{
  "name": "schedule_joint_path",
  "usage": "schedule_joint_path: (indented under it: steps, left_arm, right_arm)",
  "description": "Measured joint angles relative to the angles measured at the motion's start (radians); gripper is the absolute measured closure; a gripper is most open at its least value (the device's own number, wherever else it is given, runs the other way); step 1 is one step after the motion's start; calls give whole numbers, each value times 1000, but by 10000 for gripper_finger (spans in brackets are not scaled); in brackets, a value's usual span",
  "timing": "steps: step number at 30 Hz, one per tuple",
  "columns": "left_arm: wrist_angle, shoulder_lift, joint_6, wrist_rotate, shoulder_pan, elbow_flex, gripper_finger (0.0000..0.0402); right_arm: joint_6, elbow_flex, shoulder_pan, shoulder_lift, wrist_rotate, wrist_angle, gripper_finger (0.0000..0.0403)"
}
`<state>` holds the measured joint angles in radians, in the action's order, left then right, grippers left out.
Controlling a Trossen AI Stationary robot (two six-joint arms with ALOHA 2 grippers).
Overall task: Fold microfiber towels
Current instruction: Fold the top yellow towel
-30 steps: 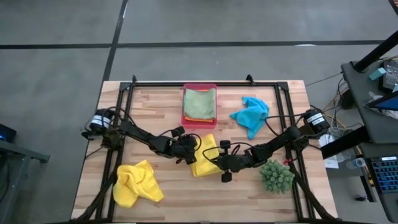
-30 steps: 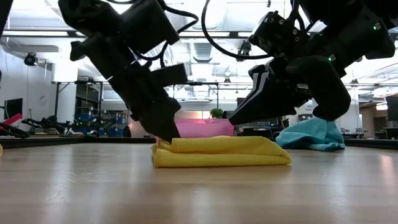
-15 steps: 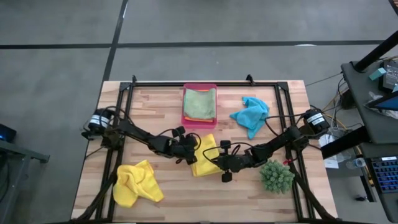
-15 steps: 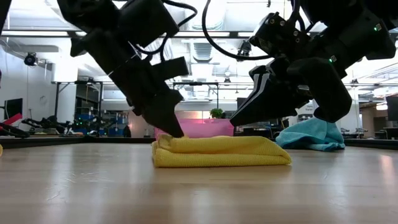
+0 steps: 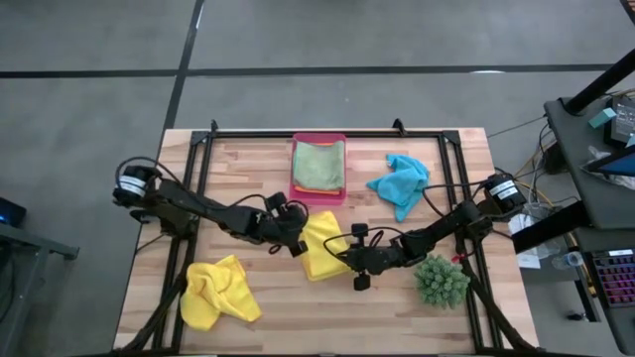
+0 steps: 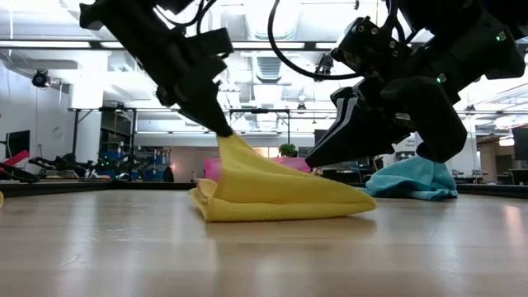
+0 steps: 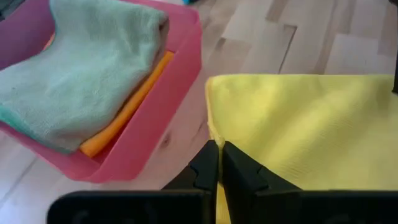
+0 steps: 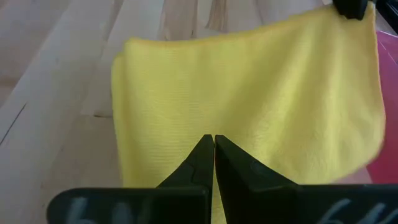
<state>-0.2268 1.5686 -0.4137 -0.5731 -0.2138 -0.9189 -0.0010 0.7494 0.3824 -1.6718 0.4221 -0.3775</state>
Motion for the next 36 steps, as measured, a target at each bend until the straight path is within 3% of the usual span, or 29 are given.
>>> schedule_joint_path:
  steps: [8, 17, 29, 36]
  left_arm:
    - [-12, 36, -25, 45, 1, 9, 401]
    - [-206, 5, -52, 81, 1, -32, 401]
    - [-217, 3, -55, 131, -3, -25, 401]
    - [-321, -18, -125, 175, -23, -19, 402]
  right_arm:
    - [0, -1, 0, 0, 0, 0, 394]
    - [8, -6, -1, 0, 0, 0, 394]
    - [20, -11, -6, 0, 0, -1, 394]
    - [41, -15, -13, 0, 0, 0, 394]
